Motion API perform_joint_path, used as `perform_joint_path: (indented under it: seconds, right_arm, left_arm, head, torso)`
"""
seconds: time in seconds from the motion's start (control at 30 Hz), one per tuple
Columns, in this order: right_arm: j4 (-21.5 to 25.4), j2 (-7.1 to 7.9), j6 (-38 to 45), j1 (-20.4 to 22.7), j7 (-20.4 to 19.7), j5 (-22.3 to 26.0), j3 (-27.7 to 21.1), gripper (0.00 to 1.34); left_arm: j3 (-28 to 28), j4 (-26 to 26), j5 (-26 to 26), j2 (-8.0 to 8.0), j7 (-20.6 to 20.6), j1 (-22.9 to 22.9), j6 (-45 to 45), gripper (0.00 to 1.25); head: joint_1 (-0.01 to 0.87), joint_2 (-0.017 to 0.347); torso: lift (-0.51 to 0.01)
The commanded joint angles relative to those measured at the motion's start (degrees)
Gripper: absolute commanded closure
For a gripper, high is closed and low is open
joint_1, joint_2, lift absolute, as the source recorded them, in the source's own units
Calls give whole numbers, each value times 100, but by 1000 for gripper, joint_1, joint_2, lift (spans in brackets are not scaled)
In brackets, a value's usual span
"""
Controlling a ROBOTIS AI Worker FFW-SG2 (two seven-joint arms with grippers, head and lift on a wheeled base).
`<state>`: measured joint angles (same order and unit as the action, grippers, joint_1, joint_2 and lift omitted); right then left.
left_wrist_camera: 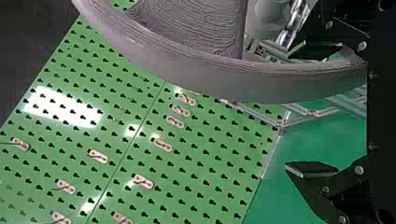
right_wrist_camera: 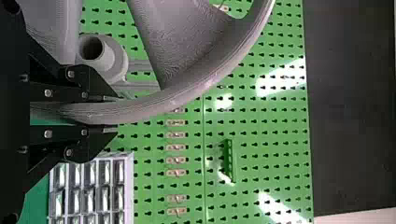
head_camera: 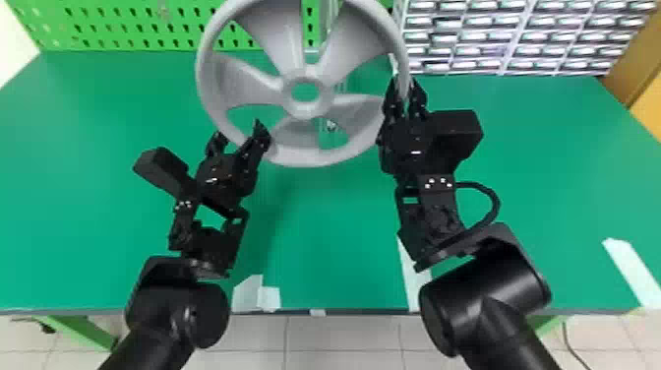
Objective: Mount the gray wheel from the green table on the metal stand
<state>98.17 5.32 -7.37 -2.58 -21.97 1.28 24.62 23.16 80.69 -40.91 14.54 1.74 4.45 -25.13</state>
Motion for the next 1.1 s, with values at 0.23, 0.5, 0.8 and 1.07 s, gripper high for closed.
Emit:
perform_joint_path:
  seconds: [0.23,0.5,0.8,1.07]
  right_arm:
    - [-17,-5,43,4,0,22,-27,1107]
    - [-17,-31,87,21,0,30,-89,1107]
    - [-17,-49,139,21,0,48,-115,1107]
    - [-17,-40,148,-5,0,48,-62,1107]
  left_arm:
    - [-57,114,39,5,-33,-5,-71,407]
    - [-171,246,57,5,-25,-84,-71,475]
    - [-171,281,110,14,28,-111,61,680]
    - [-119,298,101,14,-112,-5,290,713]
  head:
    - [867,52]
    - [867,52]
    - [867,52]
    - [867,52]
  torso:
    - [-100]
    - [-100]
    - [-100]
    - [-100]
